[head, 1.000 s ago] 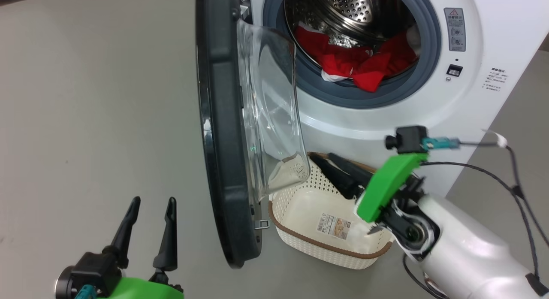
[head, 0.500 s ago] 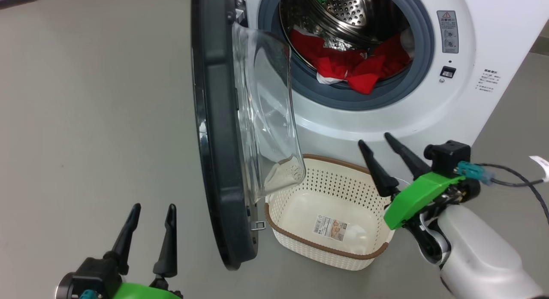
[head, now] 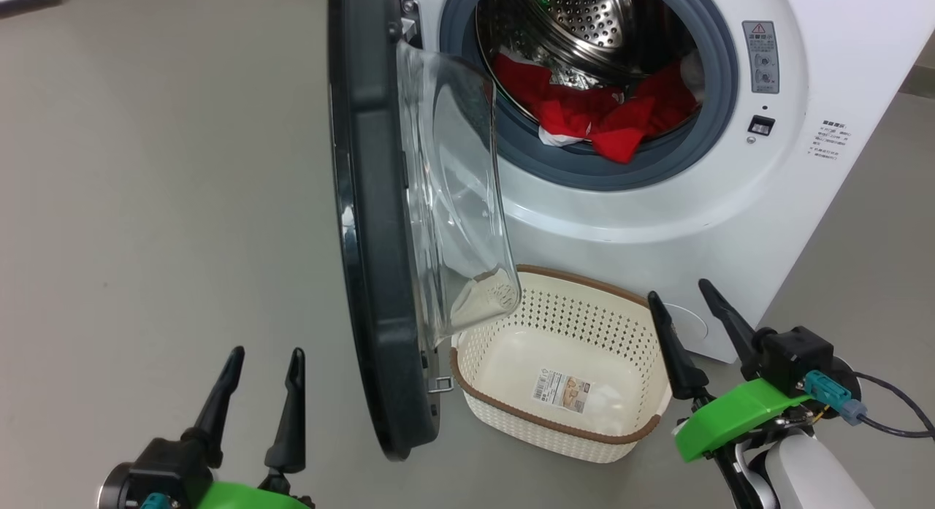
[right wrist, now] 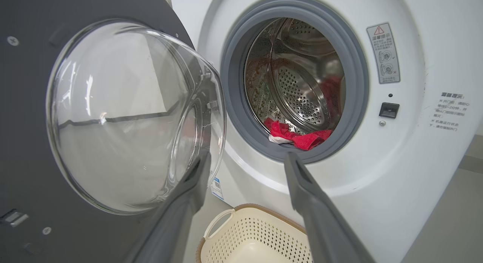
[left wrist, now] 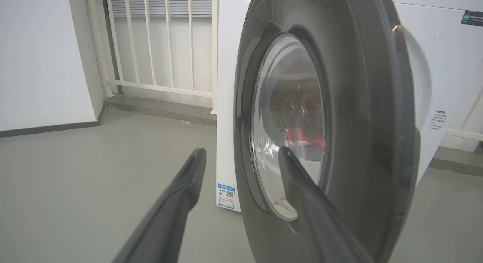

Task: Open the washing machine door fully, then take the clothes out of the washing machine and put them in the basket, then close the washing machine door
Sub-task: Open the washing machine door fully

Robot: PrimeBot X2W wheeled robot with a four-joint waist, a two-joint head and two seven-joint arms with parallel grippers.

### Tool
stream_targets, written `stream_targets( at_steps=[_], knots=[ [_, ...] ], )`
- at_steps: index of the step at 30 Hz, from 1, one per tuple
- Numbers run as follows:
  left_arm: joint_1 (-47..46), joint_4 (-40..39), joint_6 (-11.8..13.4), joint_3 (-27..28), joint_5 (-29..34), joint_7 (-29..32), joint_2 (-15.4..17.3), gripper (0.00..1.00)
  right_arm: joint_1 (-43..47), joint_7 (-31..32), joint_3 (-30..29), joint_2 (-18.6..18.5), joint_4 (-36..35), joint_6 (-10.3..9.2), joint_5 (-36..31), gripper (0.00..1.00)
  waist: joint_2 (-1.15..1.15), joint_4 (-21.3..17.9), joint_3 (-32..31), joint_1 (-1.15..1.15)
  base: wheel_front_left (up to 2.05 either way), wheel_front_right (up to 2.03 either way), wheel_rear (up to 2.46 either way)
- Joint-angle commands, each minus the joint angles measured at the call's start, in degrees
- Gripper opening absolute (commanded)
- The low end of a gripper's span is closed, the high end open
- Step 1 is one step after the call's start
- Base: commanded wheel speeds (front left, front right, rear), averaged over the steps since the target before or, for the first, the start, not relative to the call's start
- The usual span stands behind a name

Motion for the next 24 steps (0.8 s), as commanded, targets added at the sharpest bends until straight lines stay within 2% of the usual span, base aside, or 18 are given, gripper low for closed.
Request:
stream_targets(
  at_steps=[1, 21, 22, 23, 24],
  knots=[
    [-1.13, -1.35, 0.02, 1.74, 0.29, -0.28, 0.80, 1.00, -0.10, -0.52, 0.36, 0.27, -1.92, 0.44, -0.83, 1.00, 0.00, -0.05, -0.04, 0.00, 0.00, 0.00, 0.00],
    [-1.31, 1.32, 0.05, 1.86, -0.28, -0.28, 0.80, 1.00, 2.02, -0.52, 1.11, 0.36, -2.15, 0.44, 1.83, 1.00, 0.00, -0.25, -0.36, 0.00, 0.00, 0.00, 0.00],
    [-1.39, 1.58, 0.01, 1.82, -0.23, -0.28, 0.80, 0.49, 1.99, -0.52, 1.10, 0.36, -2.09, 0.44, 1.87, 1.00, 0.00, -0.28, -0.30, 0.00, 0.00, 0.00, 0.00],
    [-1.39, 1.58, 0.01, 1.82, -0.23, -0.28, 0.80, 0.49, 1.99, -0.52, 1.10, 0.36, -2.09, 0.44, 1.87, 1.00, 0.00, -0.28, -0.30, 0.00, 0.00, 0.00, 0.00],
    [-1.51, 1.71, 0.00, 1.77, -0.18, -0.28, 0.80, 0.24, 1.96, -0.52, 1.05, 0.36, -2.01, 0.44, 1.92, 1.00, 0.00, -0.30, -0.24, 0.00, 0.00, 0.00, 0.00]
  ],
)
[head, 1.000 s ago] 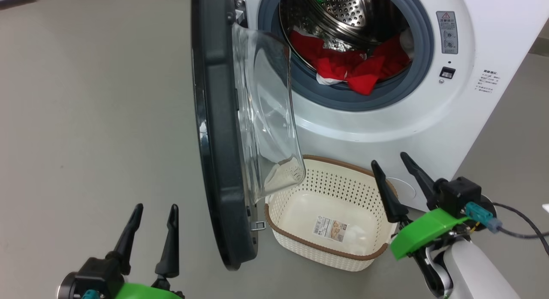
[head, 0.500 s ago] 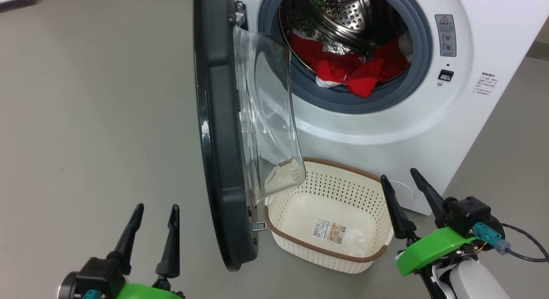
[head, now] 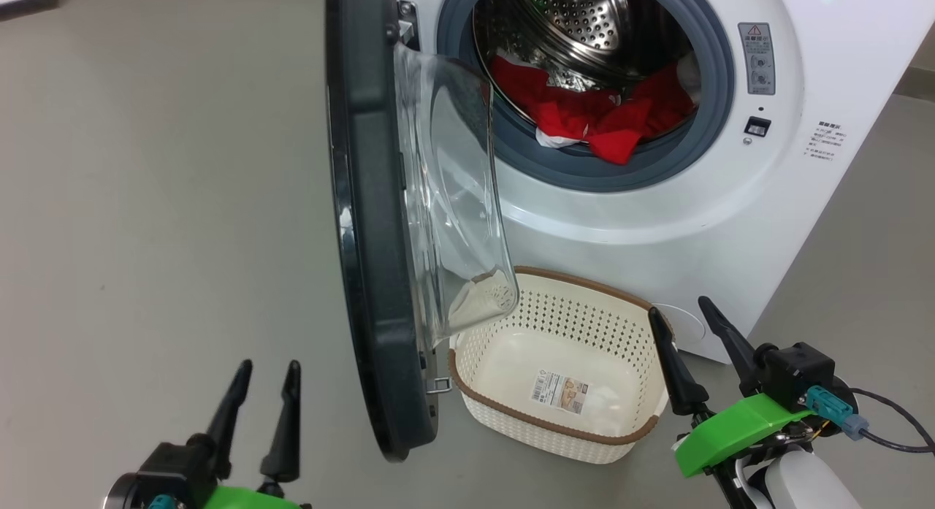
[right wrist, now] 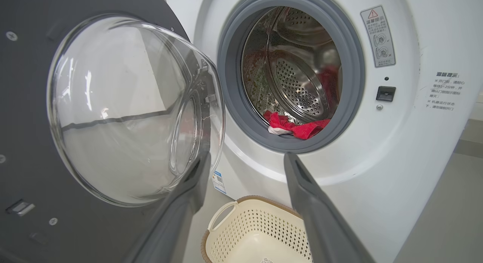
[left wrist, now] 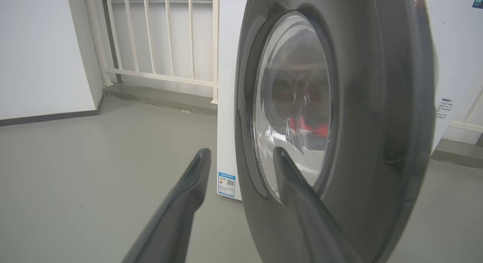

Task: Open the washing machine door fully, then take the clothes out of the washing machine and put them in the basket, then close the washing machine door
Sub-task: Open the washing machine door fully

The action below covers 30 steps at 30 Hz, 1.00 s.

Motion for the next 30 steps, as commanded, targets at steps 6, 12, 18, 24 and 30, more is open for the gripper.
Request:
stream_targets(
  at_steps=[6, 12, 18, 24, 30],
  knots=[
    [-2.88, -1.83, 0.49, 1.69, -0.04, -0.28, 0.77, 0.00, -0.95, -0.37, 1.32, 0.21, -0.91, 0.44, 0.47, 1.00, 0.00, -0.03, 0.16, 0.00, 0.00, 0.00, 0.00],
    [-5.60, -7.16, 2.10, 1.57, -1.03, -0.28, 0.77, 0.00, -1.05, -0.37, 1.42, 0.21, -0.52, 0.44, 0.78, 1.00, 0.00, -0.13, -0.04, 0.00, 0.00, 0.00, 0.00],
    [-9.04, -19.36, 4.01, -0.29, -2.03, -0.28, 0.77, 0.00, -1.26, -0.37, 1.65, 0.21, -0.23, 0.44, 0.94, 1.00, 0.00, -0.52, 0.01, 0.00, 0.00, 0.00, 0.00],
    [-10.33, -26.23, 4.03, -6.31, -2.67, -0.28, 0.77, 0.00, -1.51, -0.37, 2.00, 0.21, 0.04, 0.44, 1.14, 1.00, 0.00, -1.28, 0.25, 0.00, 0.00, 0.00, 0.00],
    [-9.33, -24.89, 2.74, -13.85, -5.43, 2.97, 0.77, 0.00, -1.82, -0.37, 1.79, 0.21, 0.05, 0.44, 1.29, 1.00, 0.00, -2.30, 0.58, 0.00, 0.00, 0.00, 0.00]
  ],
)
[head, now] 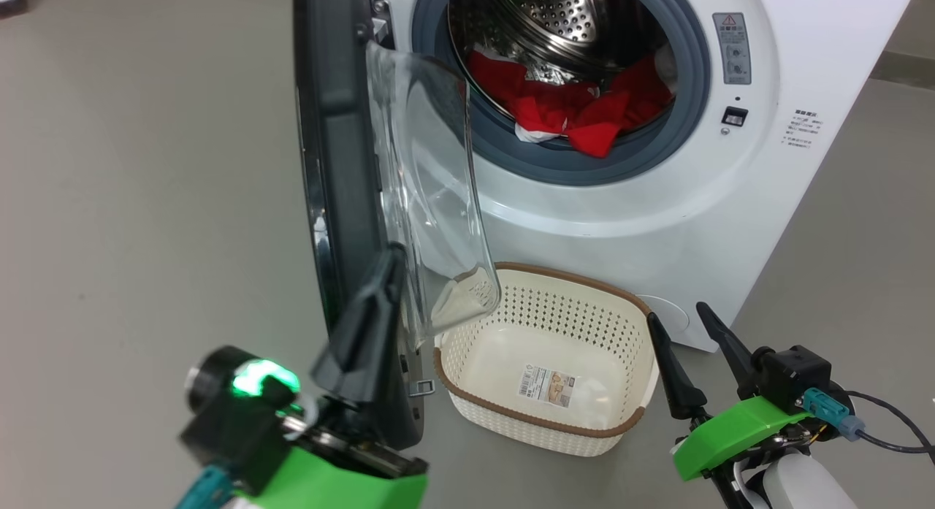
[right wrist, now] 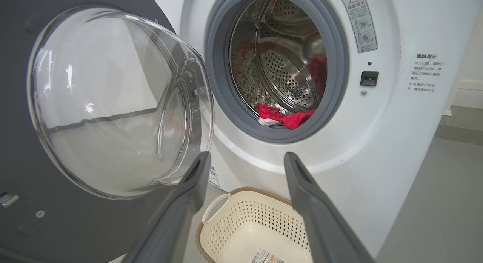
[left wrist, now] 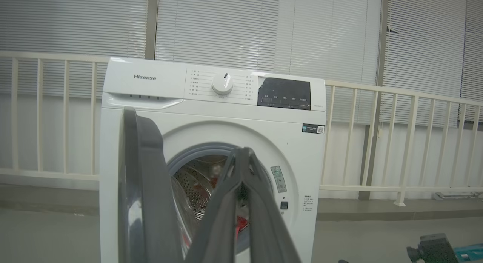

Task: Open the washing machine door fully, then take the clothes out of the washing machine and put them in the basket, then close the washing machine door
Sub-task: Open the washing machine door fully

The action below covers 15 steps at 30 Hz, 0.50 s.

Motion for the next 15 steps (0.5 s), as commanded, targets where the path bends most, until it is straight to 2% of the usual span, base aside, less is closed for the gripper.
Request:
stream_targets(
  at_steps=[1, 7, 15],
  knots=[
    [-1.11, 0.03, -0.50, -0.30, -1.32, 1.73, 0.58, 0.00, -1.84, -0.37, 1.32, 0.19, -1.23, 0.44, 0.68, 1.00, 0.00, -0.44, 0.28, 0.00, 0.00, 0.00, 0.00],
    [0.15, 6.55, -0.33, -4.36, -3.84, 5.08, 0.58, 0.00, -2.20, -0.37, 1.38, 0.19, -1.30, 0.44, 0.67, 1.00, 0.00, -1.14, 0.81, 0.00, 0.00, 0.00, 0.00],
    [0.00, 12.04, 2.76, -4.07, -3.23, 7.71, 0.59, 0.00, -2.20, -0.37, 1.39, 0.19, -1.19, 0.44, 0.76, 1.00, 0.00, -1.43, 1.06, 0.00, 0.00, 0.00, 0.00]
  ],
)
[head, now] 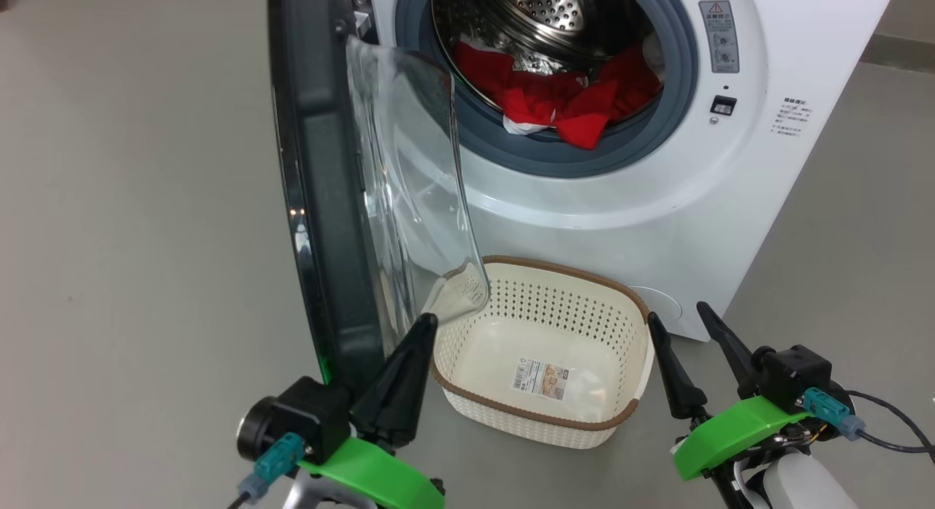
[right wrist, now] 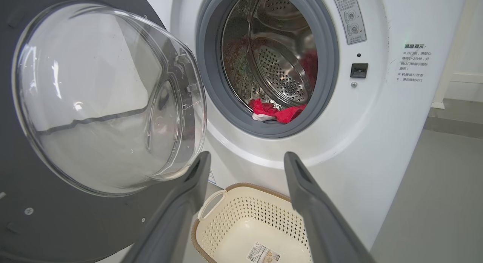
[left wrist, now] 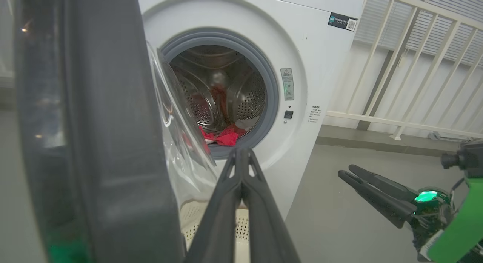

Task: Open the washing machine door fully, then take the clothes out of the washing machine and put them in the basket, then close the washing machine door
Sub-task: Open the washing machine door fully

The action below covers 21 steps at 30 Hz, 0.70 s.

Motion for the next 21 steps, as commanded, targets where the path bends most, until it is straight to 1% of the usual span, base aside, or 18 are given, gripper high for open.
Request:
stream_targets(
  at_steps=[1, 14, 21],
  knots=[
    [-0.76, -0.99, 0.71, 2.29, 0.32, 0.06, 0.42, 0.00, -2.11, -0.37, 1.42, 0.19, -1.19, 0.44, 0.75, 1.00, 0.00, 0.04, -0.01, 0.00, 0.00, 0.00, 0.00],
    [0.31, 1.94, 4.76, 5.50, 0.71, 1.69, 3.00, 0.00, -1.45, -0.37, 0.83, 0.19, -0.41, 0.44, 0.69, 1.00, 0.00, 1.75, -0.04, 0.00, 0.00, 0.00, 0.00],
    [0.88, 2.68, 6.73, 8.57, -0.15, 1.58, 4.65, 0.00, -1.34, -0.37, 1.15, 0.19, -0.06, 0.44, 0.25, 1.00, 0.00, 2.80, 0.07, 0.00, 0.00, 0.00, 0.00]
  ],
)
